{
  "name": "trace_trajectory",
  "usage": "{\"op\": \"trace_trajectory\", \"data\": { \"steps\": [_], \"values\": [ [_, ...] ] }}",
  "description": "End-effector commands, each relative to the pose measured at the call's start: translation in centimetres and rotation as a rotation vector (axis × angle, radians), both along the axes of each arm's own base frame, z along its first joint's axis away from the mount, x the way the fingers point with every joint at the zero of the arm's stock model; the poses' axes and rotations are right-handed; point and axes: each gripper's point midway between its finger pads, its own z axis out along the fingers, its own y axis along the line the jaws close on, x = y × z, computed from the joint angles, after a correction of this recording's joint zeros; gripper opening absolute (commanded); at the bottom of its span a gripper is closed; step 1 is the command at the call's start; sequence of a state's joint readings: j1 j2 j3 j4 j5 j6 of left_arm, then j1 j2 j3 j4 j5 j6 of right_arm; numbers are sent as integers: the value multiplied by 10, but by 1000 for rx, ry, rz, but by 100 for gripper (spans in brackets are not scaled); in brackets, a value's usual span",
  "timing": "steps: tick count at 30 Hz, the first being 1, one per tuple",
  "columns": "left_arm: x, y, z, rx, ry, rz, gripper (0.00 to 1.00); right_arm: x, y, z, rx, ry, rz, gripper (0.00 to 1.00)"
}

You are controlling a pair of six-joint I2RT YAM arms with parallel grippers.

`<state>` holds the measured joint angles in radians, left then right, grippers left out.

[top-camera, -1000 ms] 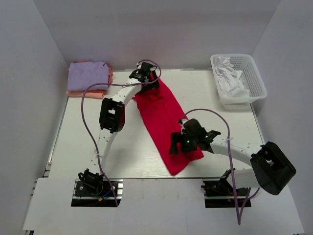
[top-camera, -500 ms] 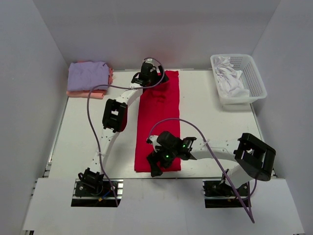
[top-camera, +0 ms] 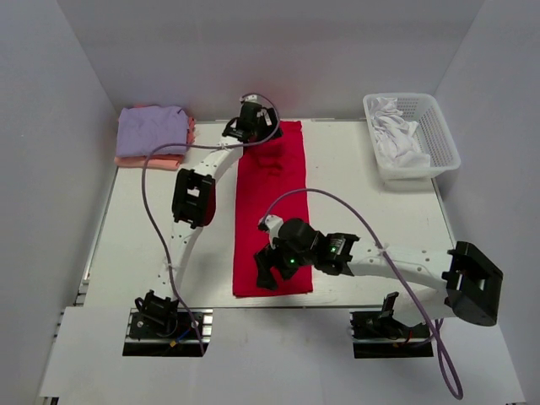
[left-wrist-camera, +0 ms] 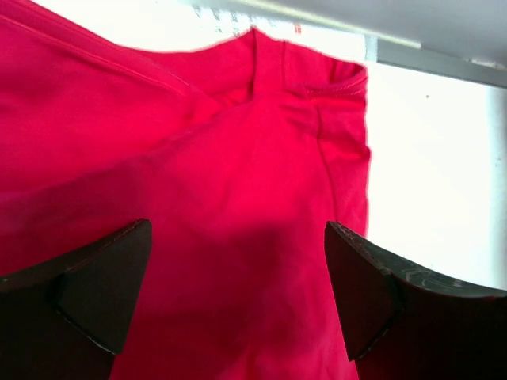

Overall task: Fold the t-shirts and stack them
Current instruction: Grab the bottom of the folded rectangular tshirt with both arms

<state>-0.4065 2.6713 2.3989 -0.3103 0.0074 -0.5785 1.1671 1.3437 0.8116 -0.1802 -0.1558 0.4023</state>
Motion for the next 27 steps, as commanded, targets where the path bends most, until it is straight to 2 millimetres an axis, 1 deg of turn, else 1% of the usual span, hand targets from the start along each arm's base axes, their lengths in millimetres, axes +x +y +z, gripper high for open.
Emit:
{"op": "trace_trajectory", "data": {
  "steps": [1,2,3,4,5,6,7,8,9,10,11,12,13,14,15,16,17,18,19,20,21,22,23,24,25,26,27],
  "values": [
    [-15,29,200,-30,-260,45,100,18,-5,11,19,-46,-137,90],
    [-24,33,216,-18,-275,38,100,16,-7,1,36,-37,-149,90],
    [-35,39,231,-7,-278,33,100,15,-8,5,60,-25,-173,90],
    [-46,44,246,-1,-287,29,100,17,-10,2,62,-29,-196,90],
    [-68,54,273,9,-308,23,100,15,-15,-5,50,-5,-215,90],
    [-83,53,282,25,-316,4,100,26,-21,-5,35,-45,-271,90],
    [-97,60,282,53,-291,-5,100,28,-25,-8,20,-52,-288,90],
    [-113,63,263,96,-232,-14,100,31,-33,-10,-9,-65,-317,90],
    [-139,74,282,95,-234,-14,100,36,-36,-2,4,-83,-351,90],
    [-158,87,266,115,-156,20,100,38,-38,0,7,-86,-371,90],
    [-179,99,216,159,-29,36,100,41,-46,-5,-13,-86,-425,90],
    [-198,109,199,168,28,60,100,43,-49,5,26,-94,-446,90],
    [-218,116,185,151,75,82,100,44,-53,5,29,-94,-465,90],
    [-257,127,156,143,137,65,100,44,-62,-7,7,-81,-502,90],
    [-276,127,144,110,158,50,100,43,-66,-1,32,-82,-516,90],
    [-313,125,98,71,272,0,100,40,-77,-17,-4,-71,-528,90],
    [-326,123,116,-4,203,-19,100,38,-81,-21,-10,-56,-547,90],
    [-343,120,107,-35,235,-30,100,37,-84,-22,-3,-42,-562,90],
    [-367,117,87,-59,303,-67,100,31,-94,-36,-32,-23,-560,90],
    [-382,119,78,-61,339,-85,100,28,-98,-41,-44,-2,-573,90],
    [-396,120,79,-80,345,-94,100,25,-99,-41,-43,18,-567,90],
    [-418,123,57,-74,412,-108,100,18,-102,-47,-57,47,-566,90],
    [-430,126,48,-75,441,-119,100,14,-107,-50,-80,66,-566,90],
    [-444,124,42,-88,472,-141,100,9,-108,-50,-77,89,-561,90],
    [-463,126,27,-97,509,-160,100,4,-115,-57,-103,115,-581,90],
    [-471,126,22,-110,524,-179,100,4,-115,-55,-83,120,-585,90],
    [-483,120,18,-140,554,-213,100,-2,-118,-61,-89,140,-575,90]
  ]
}}
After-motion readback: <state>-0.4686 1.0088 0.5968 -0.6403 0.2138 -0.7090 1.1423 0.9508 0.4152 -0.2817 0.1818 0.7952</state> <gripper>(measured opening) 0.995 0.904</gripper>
